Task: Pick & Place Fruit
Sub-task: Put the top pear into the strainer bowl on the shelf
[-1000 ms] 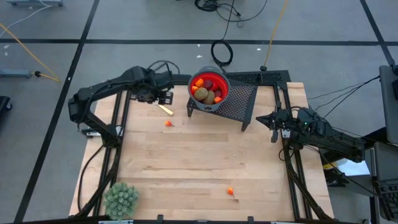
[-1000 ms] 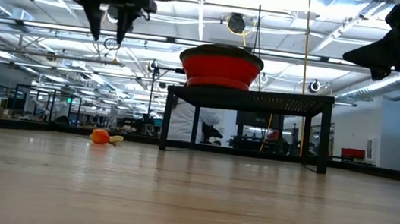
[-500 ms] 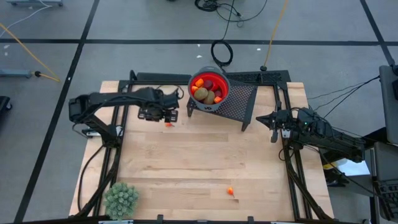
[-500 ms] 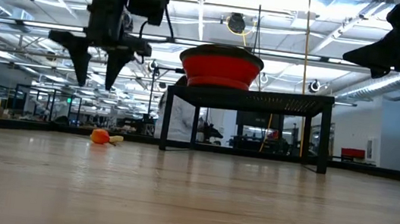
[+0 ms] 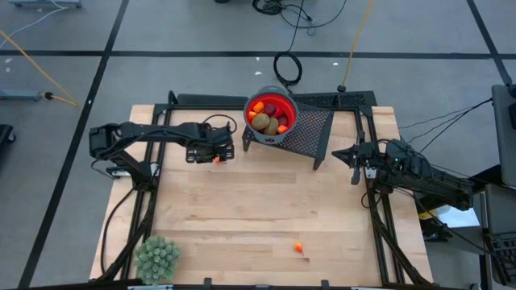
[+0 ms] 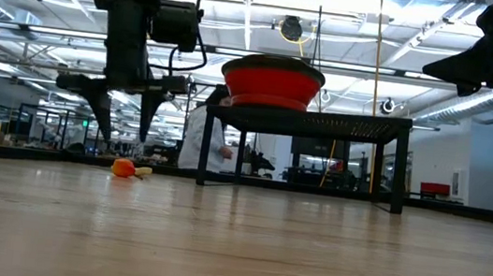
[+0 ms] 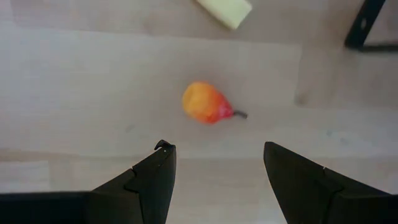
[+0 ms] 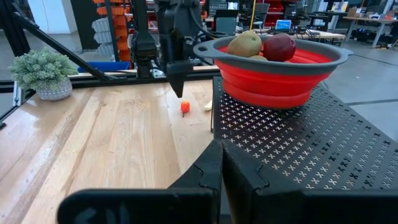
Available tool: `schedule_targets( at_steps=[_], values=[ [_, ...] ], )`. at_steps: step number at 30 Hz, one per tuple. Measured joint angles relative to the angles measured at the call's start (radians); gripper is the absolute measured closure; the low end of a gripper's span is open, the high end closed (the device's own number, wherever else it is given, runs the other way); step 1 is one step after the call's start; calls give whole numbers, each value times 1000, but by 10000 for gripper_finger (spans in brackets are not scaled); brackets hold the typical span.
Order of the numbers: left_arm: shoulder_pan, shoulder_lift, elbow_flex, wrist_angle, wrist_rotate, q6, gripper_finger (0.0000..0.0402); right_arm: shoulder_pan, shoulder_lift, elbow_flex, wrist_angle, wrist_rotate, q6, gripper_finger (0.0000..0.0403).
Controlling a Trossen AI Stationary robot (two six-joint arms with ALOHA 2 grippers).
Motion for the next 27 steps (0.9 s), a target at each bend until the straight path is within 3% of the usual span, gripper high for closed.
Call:
schedule_targets(
  at_steps=[4,27],
  values=[
    [22,0,-40,80,-5,-46,158,0,0,0,0,0,0,399],
    [37,0,-108,156,-56,-223,158,0,0,0,0,0,0,399]
  ],
)
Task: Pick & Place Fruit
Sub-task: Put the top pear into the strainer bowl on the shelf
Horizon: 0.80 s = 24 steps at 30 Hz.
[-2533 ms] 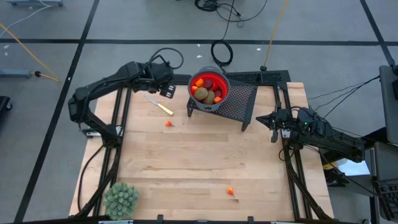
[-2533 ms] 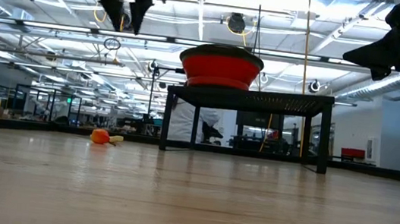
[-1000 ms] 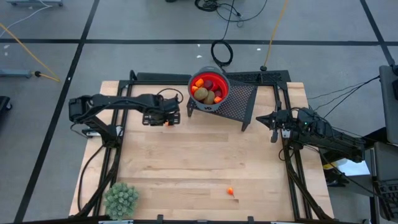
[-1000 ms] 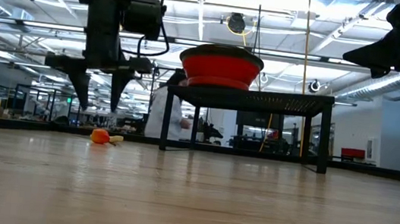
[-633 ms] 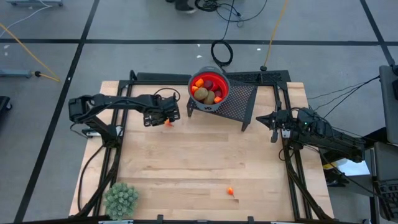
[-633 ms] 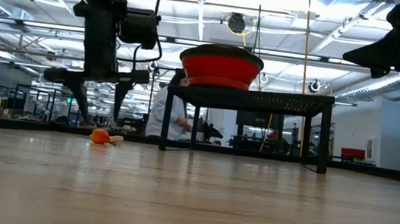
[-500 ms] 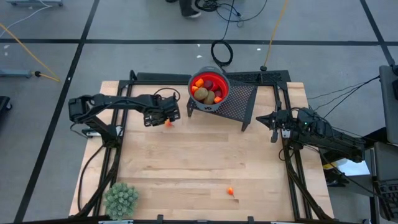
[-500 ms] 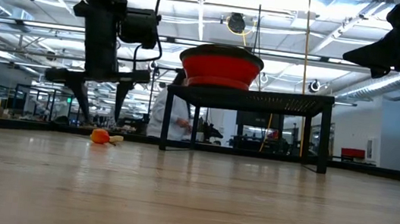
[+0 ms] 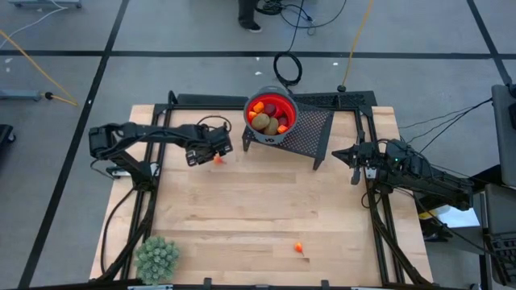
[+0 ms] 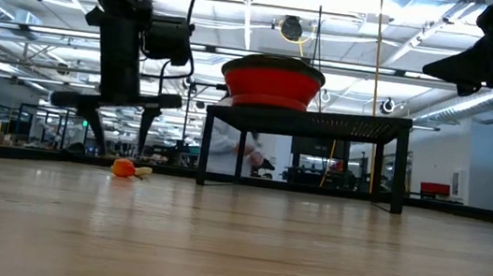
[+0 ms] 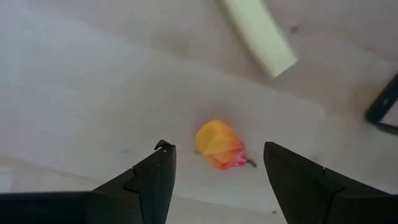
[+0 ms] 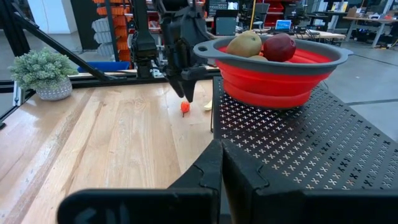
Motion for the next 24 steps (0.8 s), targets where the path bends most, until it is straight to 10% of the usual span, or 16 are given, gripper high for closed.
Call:
schedule_targets(
  at_steps=[24],
  values=[
    [-15,22,-63,100,-46,-67,158,0,0,0,0,0,0,399]
  ],
)
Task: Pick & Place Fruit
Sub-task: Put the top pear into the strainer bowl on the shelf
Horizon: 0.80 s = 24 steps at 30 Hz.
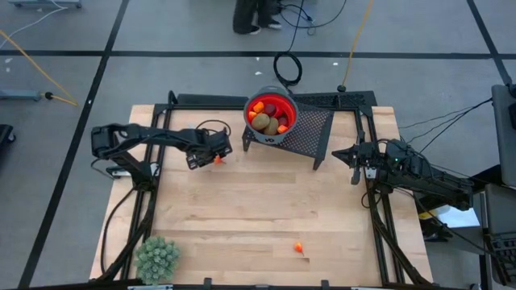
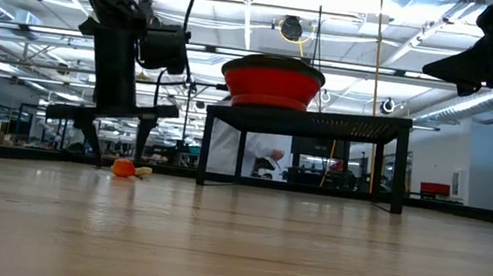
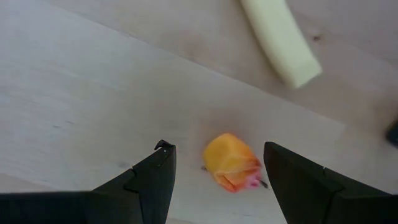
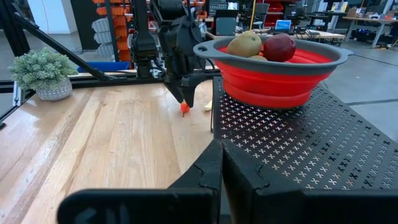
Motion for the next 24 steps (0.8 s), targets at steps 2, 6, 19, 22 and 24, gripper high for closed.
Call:
schedule_targets(
  at_steps=[2,6,19,22,24],
  values=[
    [0,20,0,9,4,-1,158,0,0,0,0,0,0,399],
    [0,42,2,31,36,13,158,0,0,0,1,0,0,399],
    [0,42,2,29,35,17,168,0,0,0,4,0,0,399],
    [0,43,1,27,43,18,195,0,0,0,4,0,0,399],
    [-1,43,1,27,46,18,217,0,0,0,4,0,0,399]
  ],
)
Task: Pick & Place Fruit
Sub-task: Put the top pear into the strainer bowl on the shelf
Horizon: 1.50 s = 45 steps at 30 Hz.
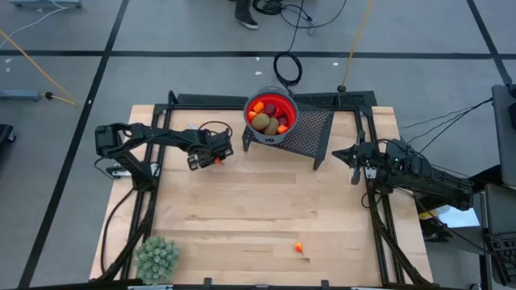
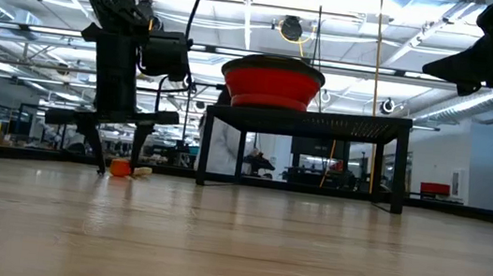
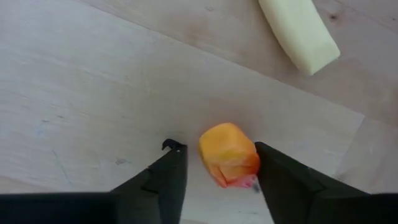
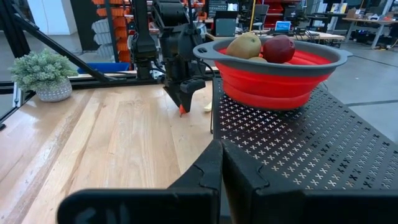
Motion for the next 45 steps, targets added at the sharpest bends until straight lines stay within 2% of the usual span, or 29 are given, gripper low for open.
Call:
schedule_targets(
  at_steps=[6,14,22,34,40,45],
  values=[
    [0,0,-1,2,5,7,268,0,0,0,0,0,0,399],
    [0,-40,-2,-1,-14,10,293,0,0,0,0,0,0,399],
    [-6,-147,-2,-1,-31,68,295,0,0,0,3,0,0,399],
    [-99,-414,-2,9,-159,93,295,0,0,0,3,0,0,399],
    [-180,-512,-1,91,-220,151,295,0,0,0,4,0,0,399],
    [-240,-562,0,234,-223,286,295,0,0,0,3,0,0,399]
  ],
)
